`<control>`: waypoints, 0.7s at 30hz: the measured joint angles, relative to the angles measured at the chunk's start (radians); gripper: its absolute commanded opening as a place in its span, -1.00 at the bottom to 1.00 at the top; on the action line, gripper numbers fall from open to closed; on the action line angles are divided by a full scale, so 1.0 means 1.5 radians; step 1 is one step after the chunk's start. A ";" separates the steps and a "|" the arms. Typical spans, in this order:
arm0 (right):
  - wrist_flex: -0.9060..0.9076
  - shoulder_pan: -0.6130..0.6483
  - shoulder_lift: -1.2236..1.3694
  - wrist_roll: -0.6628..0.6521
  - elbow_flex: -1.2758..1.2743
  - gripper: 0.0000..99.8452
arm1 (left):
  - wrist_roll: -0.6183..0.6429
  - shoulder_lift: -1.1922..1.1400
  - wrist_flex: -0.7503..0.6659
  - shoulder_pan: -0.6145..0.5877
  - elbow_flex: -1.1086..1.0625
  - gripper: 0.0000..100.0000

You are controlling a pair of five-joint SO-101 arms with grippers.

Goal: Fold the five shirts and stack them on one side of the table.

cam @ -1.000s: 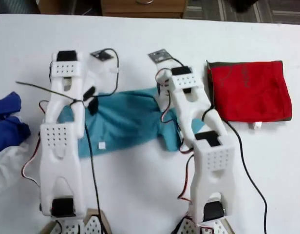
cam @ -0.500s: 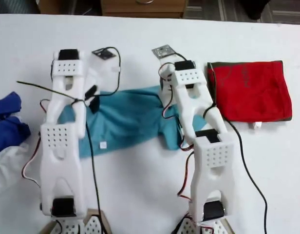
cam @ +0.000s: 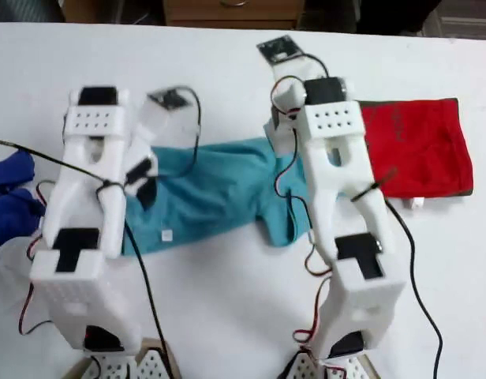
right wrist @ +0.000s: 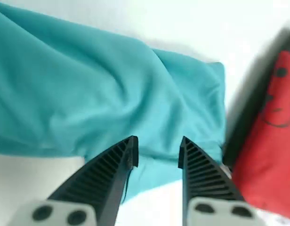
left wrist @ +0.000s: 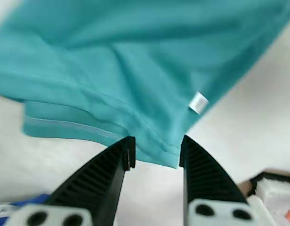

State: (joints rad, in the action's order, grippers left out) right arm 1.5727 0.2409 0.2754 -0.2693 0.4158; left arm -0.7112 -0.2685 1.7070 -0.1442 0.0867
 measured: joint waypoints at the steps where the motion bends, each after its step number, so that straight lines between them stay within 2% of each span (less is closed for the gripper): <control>1: 0.011 0.000 -0.018 0.000 0.000 -0.70 | -0.003 0.012 -0.016 0.000 -0.038 -0.64; 6: 0.062 0.001 -0.085 0.000 0.000 -0.70 | -0.007 0.053 -0.081 -0.001 -0.180 -0.64; 13: 0.109 0.001 -0.154 0.000 0.000 -0.71 | -0.029 0.102 -0.150 0.000 -0.274 -0.64; 21: 0.115 0.001 -0.204 0.000 0.000 -0.70 | -0.034 0.200 -0.355 0.030 -0.489 -0.64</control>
State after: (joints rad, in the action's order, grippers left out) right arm 1.7446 0.2424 -0.0299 -0.2693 0.4158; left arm -0.7618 0.0322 1.1745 -0.0997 -0.6467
